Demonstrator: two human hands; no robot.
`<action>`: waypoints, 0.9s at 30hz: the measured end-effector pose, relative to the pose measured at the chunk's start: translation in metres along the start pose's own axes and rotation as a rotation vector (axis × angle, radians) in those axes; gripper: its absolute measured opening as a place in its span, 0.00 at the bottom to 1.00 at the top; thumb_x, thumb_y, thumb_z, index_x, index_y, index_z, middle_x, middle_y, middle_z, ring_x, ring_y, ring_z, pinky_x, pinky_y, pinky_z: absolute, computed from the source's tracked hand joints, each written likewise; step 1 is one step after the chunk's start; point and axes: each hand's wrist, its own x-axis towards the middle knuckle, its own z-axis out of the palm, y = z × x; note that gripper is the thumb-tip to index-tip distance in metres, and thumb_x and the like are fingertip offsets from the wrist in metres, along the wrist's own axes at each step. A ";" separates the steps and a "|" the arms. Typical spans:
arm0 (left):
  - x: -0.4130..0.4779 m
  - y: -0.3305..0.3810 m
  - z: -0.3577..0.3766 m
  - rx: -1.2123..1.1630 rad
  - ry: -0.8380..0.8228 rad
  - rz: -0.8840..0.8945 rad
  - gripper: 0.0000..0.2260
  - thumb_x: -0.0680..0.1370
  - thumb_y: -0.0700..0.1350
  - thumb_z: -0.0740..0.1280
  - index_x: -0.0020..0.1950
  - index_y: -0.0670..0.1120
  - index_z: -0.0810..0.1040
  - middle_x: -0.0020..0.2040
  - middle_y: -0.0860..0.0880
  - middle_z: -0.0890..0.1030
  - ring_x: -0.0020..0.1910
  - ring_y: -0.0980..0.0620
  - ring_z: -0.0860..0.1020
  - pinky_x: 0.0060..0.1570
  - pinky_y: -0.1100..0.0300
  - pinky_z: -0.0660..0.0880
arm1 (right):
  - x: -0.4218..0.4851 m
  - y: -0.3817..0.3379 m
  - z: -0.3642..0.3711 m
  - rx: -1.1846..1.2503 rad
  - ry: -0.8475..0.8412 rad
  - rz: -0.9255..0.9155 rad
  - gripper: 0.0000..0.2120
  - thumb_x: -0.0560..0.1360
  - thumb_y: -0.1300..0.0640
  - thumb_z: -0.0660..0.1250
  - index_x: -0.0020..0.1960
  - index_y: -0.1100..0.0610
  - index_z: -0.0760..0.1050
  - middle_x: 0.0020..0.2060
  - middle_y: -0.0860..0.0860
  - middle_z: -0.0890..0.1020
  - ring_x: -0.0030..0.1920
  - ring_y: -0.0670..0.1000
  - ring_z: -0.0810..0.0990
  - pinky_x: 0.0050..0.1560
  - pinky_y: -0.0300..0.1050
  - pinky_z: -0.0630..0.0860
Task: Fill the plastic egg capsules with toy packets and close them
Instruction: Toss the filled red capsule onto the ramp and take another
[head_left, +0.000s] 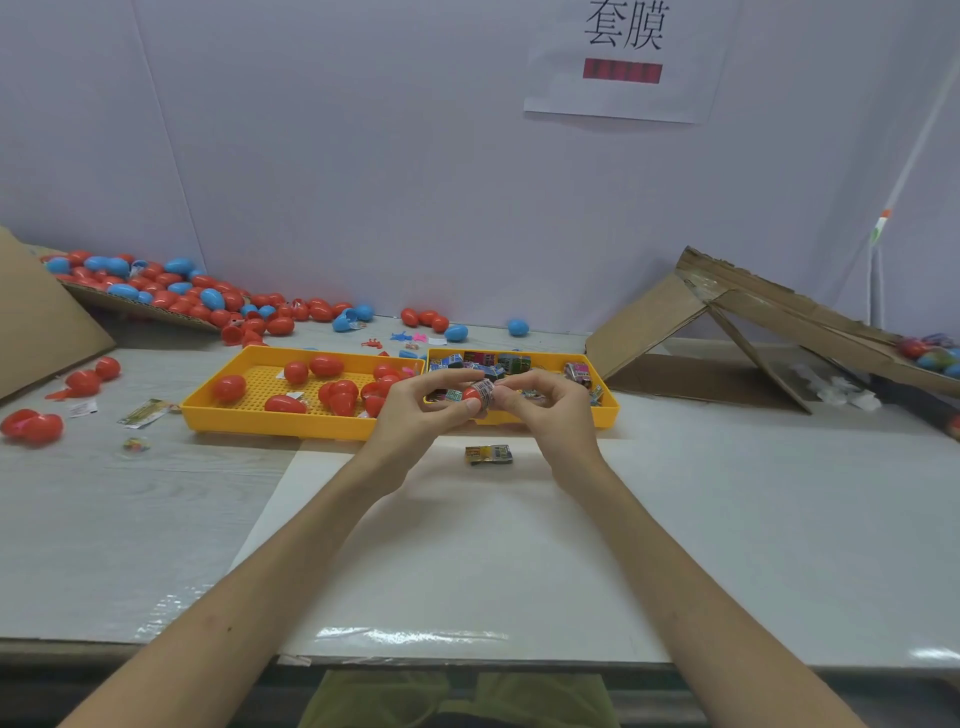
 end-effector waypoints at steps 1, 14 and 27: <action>0.000 0.000 0.000 0.002 0.002 -0.002 0.13 0.77 0.40 0.74 0.59 0.53 0.84 0.58 0.52 0.85 0.49 0.50 0.86 0.53 0.59 0.82 | 0.000 0.000 0.000 0.002 -0.018 0.018 0.01 0.74 0.60 0.75 0.45 0.55 0.84 0.44 0.53 0.87 0.48 0.54 0.87 0.55 0.64 0.81; 0.001 -0.004 -0.001 0.052 0.000 -0.010 0.13 0.77 0.41 0.74 0.59 0.55 0.84 0.57 0.53 0.85 0.53 0.52 0.85 0.58 0.53 0.80 | -0.001 -0.005 -0.001 0.074 -0.187 0.219 0.05 0.82 0.61 0.65 0.53 0.62 0.79 0.57 0.63 0.82 0.58 0.59 0.83 0.60 0.59 0.80; 0.003 -0.007 -0.002 0.083 -0.019 0.016 0.13 0.78 0.40 0.73 0.59 0.55 0.83 0.55 0.61 0.84 0.55 0.55 0.84 0.58 0.54 0.81 | -0.001 -0.003 0.002 0.058 -0.170 0.179 0.07 0.83 0.64 0.62 0.53 0.64 0.78 0.55 0.66 0.82 0.57 0.61 0.83 0.60 0.59 0.80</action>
